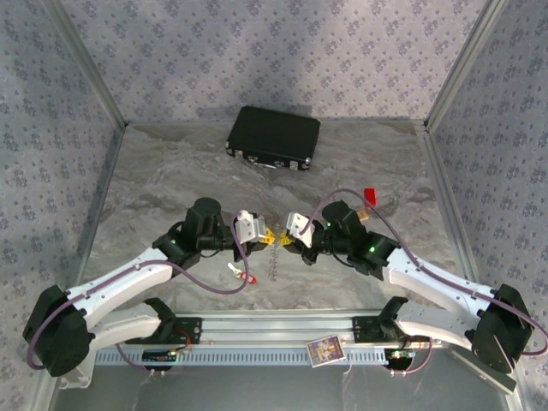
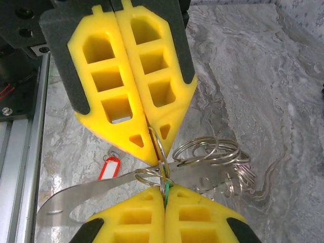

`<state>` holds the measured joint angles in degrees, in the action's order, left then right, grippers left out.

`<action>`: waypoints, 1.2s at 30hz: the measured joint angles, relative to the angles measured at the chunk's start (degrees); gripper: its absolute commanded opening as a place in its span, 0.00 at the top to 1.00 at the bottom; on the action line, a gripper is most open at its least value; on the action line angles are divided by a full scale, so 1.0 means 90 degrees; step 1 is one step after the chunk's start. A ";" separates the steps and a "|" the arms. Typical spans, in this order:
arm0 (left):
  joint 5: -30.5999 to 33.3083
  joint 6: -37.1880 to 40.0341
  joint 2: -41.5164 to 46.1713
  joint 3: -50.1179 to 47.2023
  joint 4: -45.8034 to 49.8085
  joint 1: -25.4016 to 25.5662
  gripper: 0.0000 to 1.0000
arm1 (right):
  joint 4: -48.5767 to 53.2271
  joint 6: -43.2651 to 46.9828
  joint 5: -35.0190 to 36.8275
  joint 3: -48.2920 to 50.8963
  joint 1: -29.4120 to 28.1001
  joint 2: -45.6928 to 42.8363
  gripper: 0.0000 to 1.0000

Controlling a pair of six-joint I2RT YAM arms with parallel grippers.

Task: Put the keys on the keyring

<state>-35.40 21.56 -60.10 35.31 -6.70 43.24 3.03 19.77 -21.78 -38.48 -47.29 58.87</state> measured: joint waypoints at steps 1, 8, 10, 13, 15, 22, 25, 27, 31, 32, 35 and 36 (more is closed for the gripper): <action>-0.0007 0.0000 0.0000 0.0000 -0.0002 0.0000 1.00 | 0.0000 0.0000 -0.0002 0.0000 0.0000 0.0000 1.00; -0.0155 -0.0002 -0.0019 0.0000 -0.0075 0.0000 1.00 | 0.0053 0.0024 0.0017 -0.0002 -0.0056 0.0007 1.00; -0.0177 -0.0002 -0.0029 0.0000 -0.0083 0.0000 1.00 | 0.0092 0.0034 0.0022 -0.0002 -0.0073 0.0007 1.00; -0.0221 -0.0002 -0.0039 0.0000 -0.0090 0.0000 1.00 | 0.0192 0.0104 0.0097 -0.0005 -0.0085 0.0007 1.00; -0.0248 -0.0002 -0.0039 0.0000 -0.0095 0.0000 1.00 | 0.0219 0.0131 0.0119 -0.0005 -0.0083 -0.0017 1.00; -0.0291 -0.0002 -0.0039 -0.0002 -0.0146 0.0000 1.00 | 0.0255 0.0138 0.0114 -0.0005 -0.0083 -0.0061 1.00; -0.0301 -0.0002 -0.0046 -0.0002 -0.0143 0.0000 1.00 | 0.0206 0.0141 0.0109 -0.0005 -0.0104 0.0034 1.00; -0.0301 -0.0002 -0.0049 -0.0027 -0.0141 0.0000 1.00 | 0.0197 0.0138 0.0097 -0.0005 -0.0117 0.0107 0.95; -0.0313 -0.0002 -0.0049 -0.0044 -0.0216 0.0007 1.00 | 0.0243 0.0151 0.0090 -0.0002 -0.0112 0.0056 0.66; -0.0328 0.0000 -0.0049 -0.0044 -0.0267 0.0007 1.00 | 0.0260 0.0138 0.0087 0.0010 -0.0087 -0.0017 0.64; -0.0328 0.0000 -0.0049 -0.0044 -0.0347 0.0007 1.00 | 0.0253 0.0138 0.0053 0.0095 0.0027 -0.0403 0.64; -0.0330 0.0000 -0.0049 -0.0044 -0.0372 0.0007 1.00 | 0.0248 0.0138 0.0029 0.0129 0.0068 -0.0549 0.65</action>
<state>-38.37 21.56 -60.53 34.92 -10.04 43.31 5.26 21.02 -21.52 -37.32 -46.68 53.93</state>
